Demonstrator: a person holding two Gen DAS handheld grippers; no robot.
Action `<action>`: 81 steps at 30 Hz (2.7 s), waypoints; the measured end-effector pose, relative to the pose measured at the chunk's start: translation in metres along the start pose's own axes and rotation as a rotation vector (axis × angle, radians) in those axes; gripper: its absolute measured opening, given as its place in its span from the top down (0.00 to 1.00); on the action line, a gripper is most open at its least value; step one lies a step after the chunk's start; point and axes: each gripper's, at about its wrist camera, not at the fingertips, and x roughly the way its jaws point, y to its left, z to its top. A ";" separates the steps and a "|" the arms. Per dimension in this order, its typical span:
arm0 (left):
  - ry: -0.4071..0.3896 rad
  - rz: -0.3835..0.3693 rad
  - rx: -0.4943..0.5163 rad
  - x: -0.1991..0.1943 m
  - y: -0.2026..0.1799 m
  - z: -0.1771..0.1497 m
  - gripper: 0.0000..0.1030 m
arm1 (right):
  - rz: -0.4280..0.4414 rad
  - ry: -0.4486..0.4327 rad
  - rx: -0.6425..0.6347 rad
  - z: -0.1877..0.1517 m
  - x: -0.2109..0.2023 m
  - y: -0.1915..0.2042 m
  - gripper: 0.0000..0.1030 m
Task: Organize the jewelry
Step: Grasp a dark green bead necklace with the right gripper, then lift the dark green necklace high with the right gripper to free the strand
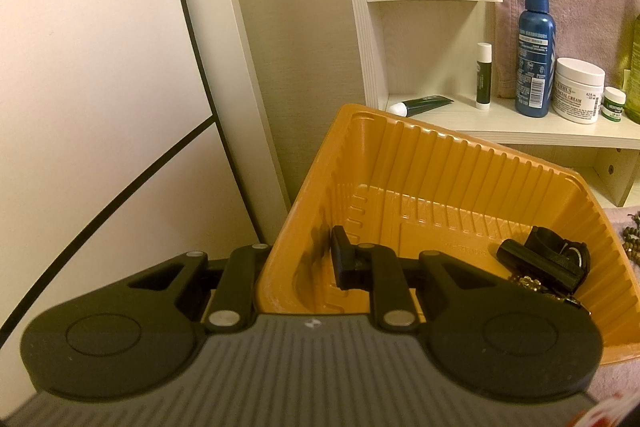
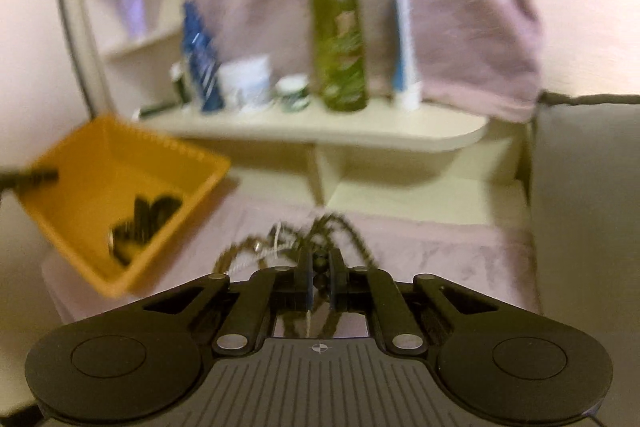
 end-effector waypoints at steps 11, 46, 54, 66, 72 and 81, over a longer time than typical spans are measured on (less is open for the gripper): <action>-0.002 0.000 0.001 0.000 0.000 0.000 0.82 | -0.019 -0.183 0.070 0.049 -0.052 -0.014 0.93; -0.001 -0.005 -0.004 0.000 0.000 0.001 0.82 | 0.069 -0.380 -0.157 0.211 -0.143 0.029 0.93; 0.001 -0.007 -0.010 -0.002 0.000 0.002 0.82 | 0.125 -0.411 -0.213 0.250 -0.150 0.055 0.93; 0.002 -0.010 -0.015 -0.003 0.002 0.002 0.83 | 0.303 -0.447 -0.237 0.300 -0.146 0.098 0.93; 0.002 -0.011 -0.016 -0.003 0.002 0.001 0.83 | 0.442 -0.449 -0.250 0.312 -0.130 0.138 0.93; 0.005 -0.018 -0.019 -0.003 0.003 0.002 0.83 | 0.600 -0.419 -0.254 0.319 -0.093 0.197 0.93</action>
